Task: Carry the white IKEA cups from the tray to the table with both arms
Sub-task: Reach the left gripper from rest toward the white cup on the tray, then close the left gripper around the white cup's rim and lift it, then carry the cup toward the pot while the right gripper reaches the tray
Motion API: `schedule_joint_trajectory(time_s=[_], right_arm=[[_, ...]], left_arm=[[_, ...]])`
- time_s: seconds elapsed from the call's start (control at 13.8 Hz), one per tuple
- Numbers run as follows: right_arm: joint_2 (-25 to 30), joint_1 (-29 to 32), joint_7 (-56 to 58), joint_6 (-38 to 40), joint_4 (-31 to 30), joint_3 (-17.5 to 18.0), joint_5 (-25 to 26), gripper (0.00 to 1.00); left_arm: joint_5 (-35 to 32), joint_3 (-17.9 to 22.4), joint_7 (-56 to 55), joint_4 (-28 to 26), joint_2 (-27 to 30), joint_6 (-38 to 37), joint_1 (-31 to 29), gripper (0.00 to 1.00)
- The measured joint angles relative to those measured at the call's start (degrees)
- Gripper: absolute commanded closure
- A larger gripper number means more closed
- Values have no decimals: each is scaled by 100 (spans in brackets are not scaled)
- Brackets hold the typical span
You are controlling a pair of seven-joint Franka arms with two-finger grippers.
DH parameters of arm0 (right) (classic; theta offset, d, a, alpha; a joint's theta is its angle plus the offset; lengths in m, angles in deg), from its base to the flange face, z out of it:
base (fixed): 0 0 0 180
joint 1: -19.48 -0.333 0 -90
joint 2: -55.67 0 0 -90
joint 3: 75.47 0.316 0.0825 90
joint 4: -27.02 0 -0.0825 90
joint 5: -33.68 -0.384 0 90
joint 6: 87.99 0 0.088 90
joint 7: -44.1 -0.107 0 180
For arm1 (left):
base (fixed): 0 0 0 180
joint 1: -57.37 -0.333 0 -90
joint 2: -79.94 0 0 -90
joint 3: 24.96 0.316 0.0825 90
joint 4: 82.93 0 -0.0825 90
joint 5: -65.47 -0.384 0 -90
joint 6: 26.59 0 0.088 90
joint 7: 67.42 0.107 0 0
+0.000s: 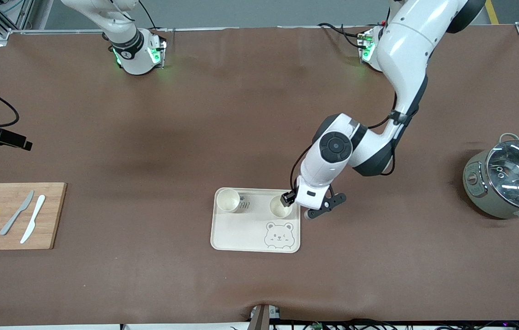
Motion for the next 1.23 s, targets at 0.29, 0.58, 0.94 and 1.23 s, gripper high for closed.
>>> schedule_joint_trajectory(time_s=[0.29, 0.58, 0.94, 1.23], right_arm=[[-148, -1, 0, -358, -3, 44, -16, 0], [-765, -144, 2, -757, -11, 115, -33, 0], [-1285, -368, -31, -1219, -11, 136, -370, 0], [-1578, -599, -678, -1444, -14, 142, -925, 0]], left_arm=[[0, 1, -247, 9, -235, 125, 128, 83], [-15, 1, -327, 16, -327, 147, 249, 100], [-329, 44, -124, 190, -206, 137, 99, 100], [-331, 52, 43, 297, 603, -552, -296, 100]])
